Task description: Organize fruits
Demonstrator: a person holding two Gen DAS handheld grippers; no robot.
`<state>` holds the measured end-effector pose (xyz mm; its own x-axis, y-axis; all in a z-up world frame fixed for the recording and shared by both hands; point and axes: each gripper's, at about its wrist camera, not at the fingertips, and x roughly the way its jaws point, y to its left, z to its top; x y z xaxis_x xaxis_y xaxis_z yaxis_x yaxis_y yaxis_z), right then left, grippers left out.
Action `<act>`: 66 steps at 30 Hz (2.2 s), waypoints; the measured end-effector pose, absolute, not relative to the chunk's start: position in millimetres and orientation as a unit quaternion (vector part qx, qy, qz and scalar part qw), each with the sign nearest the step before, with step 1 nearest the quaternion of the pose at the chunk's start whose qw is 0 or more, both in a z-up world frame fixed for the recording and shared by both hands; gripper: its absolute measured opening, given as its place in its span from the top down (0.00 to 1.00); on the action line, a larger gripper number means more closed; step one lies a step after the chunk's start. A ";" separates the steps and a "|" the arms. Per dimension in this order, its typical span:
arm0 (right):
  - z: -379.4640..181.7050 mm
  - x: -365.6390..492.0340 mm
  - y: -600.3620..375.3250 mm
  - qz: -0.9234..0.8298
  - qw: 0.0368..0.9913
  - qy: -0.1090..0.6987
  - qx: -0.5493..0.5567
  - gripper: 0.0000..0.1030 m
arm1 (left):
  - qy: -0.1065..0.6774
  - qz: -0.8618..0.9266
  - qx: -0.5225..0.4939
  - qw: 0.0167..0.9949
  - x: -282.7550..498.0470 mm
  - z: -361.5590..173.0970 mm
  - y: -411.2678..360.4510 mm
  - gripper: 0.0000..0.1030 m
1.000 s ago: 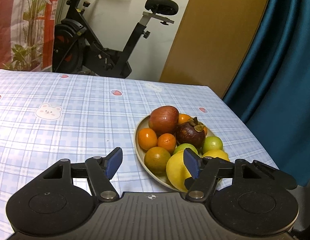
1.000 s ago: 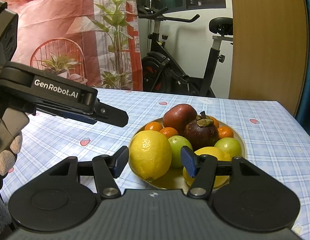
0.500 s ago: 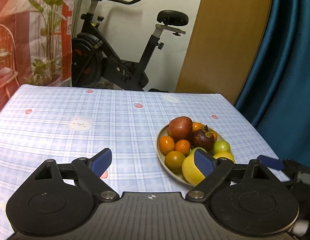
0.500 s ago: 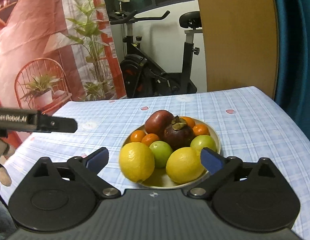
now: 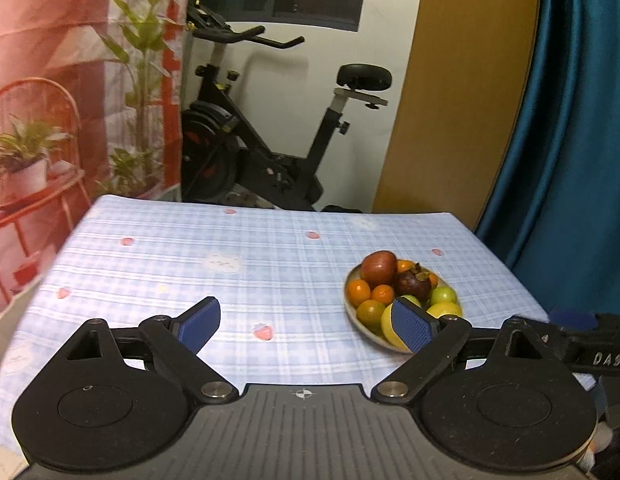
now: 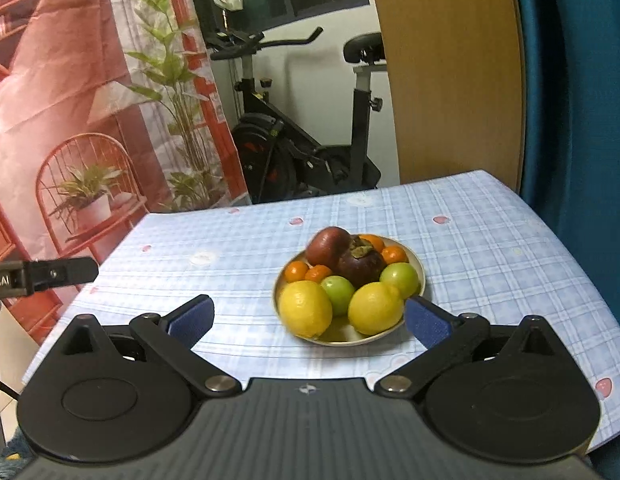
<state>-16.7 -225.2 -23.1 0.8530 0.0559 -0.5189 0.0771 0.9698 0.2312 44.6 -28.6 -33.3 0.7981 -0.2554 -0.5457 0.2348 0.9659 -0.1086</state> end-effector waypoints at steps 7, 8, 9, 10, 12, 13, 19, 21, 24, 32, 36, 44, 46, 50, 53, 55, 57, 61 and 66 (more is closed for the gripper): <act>-5.4 -33.2 -204.2 -0.004 0.964 0.249 0.093 0.00 | 0.258 -0.090 0.004 0.962 5.6 -20.5 -26.6 0.09; -4.1 -34.7 -201.9 -0.004 0.965 0.247 0.090 0.00 | 0.253 -0.087 0.005 0.963 2.9 -18.6 -25.1 0.09; -3.0 -35.7 -199.9 -0.004 0.966 0.245 0.086 0.00 | 0.248 -0.084 0.005 0.965 -1.3 -16.7 -24.6 0.08; -2.0 -36.6 -198.1 -0.005 0.966 0.244 0.082 0.00 | 0.244 -0.082 0.007 0.966 -4.4 -15.1 -24.8 0.08; -0.8 -37.7 -195.8 -0.004 0.967 0.242 0.077 0.00 | 0.235 -0.071 0.013 0.969 -11.5 -11.8 -25.3 0.08; -0.4 -38.2 -195.0 -0.004 0.967 0.242 0.076 0.00 | 0.232 -0.065 0.015 0.970 -13.6 -11.1 -25.2 0.08; -0.3 -40.8 -192.1 -0.001 0.968 0.240 0.075 0.00 | 0.228 -0.054 0.003 0.972 -21.4 -6.3 -21.1 0.07; -0.1 -40.7 -192.0 -0.002 0.968 0.240 0.075 0.00 | 0.225 -0.052 0.004 0.973 -23.8 -5.5 -21.1 0.07; 0.0 -41.4 -192.2 -0.003 0.968 0.241 0.076 0.00 | 0.219 -0.051 0.008 0.974 -25.1 -4.2 -23.6 0.07; 0.5 -40.9 -197.0 -0.004 0.967 0.243 0.079 0.00 | 0.203 -0.048 0.020 0.978 -36.1 -3.3 -27.5 0.07; 1.5 -42.4 -197.4 -0.005 0.967 0.241 0.077 0.00 | 0.201 -0.050 0.020 0.978 -37.9 -2.6 -27.1 0.07; 2.7 -43.8 -196.8 -0.006 0.968 0.240 0.076 0.00 | 0.201 -0.049 0.018 0.978 -39.4 -0.6 -26.1 0.07; 2.8 -43.8 -196.7 -0.006 0.968 0.240 0.076 0.00 | 0.201 -0.049 0.018 0.978 -39.6 -0.3 -26.0 0.07; 3.2 -43.8 -196.8 -0.006 0.968 0.239 0.075 0.00 | 0.201 -0.049 0.018 0.978 -40.0 -0.4 -26.6 0.07; 3.3 -44.3 -196.8 -0.005 0.968 0.240 0.076 0.00 | 0.201 -0.049 0.019 0.978 -40.5 0.3 -27.2 0.07; 4.0 -44.7 -196.7 -0.005 0.968 0.240 0.075 0.00 | 0.199 -0.049 0.018 0.979 -40.2 0.8 -26.5 0.07; 4.1 -44.8 -196.6 -0.005 0.968 0.240 0.075 0.00 | 0.199 -0.049 0.017 0.979 -40.1 1.1 -25.6 0.07; 5.4 -45.4 -195.0 -0.005 0.969 0.237 0.072 0.00 | 0.196 -0.050 0.017 0.979 -41.0 1.2 -24.5 0.06; 5.4 -45.8 -193.9 -0.005 0.969 0.237 0.071 0.00 | 0.196 -0.050 0.016 0.979 -41.3 1.1 -24.0 0.06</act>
